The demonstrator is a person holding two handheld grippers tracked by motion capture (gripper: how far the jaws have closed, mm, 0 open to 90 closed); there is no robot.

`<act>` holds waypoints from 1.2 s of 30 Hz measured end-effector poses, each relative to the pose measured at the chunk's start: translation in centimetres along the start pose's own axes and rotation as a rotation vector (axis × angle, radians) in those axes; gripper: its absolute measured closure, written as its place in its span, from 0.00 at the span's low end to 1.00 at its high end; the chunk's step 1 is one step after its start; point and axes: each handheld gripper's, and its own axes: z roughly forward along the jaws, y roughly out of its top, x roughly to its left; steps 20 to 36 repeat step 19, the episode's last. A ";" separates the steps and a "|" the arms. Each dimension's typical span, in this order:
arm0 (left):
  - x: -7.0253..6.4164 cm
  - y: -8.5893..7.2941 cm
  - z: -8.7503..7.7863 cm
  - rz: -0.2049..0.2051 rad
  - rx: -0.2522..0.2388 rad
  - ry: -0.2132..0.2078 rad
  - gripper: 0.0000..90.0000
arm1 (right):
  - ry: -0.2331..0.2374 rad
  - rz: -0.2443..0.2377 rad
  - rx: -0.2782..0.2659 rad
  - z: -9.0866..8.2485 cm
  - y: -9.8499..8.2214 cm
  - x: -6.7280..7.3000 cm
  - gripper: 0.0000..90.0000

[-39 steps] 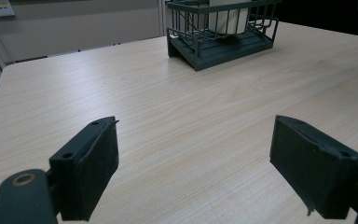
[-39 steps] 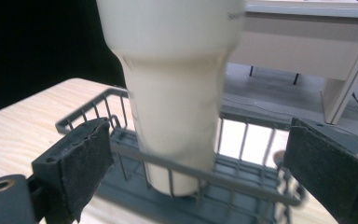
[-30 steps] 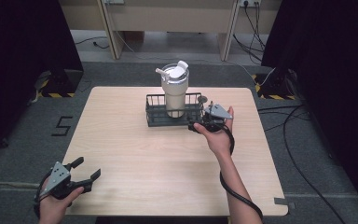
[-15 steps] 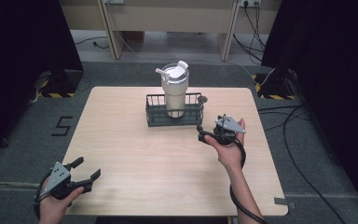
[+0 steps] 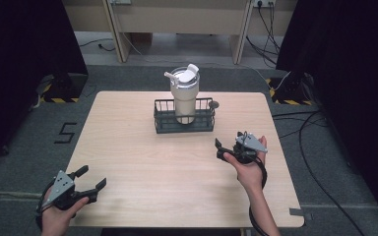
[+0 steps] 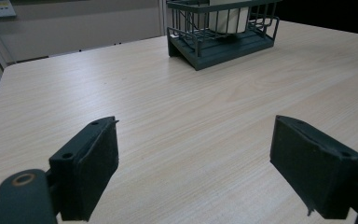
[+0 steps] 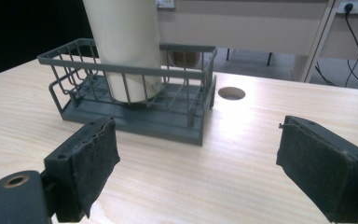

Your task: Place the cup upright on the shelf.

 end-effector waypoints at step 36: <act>-0.1 0.1 0.2 0.002 0.002 -0.001 0.16 | -0.020 0.009 0.016 -2.5 -2.2 -0.6 0.16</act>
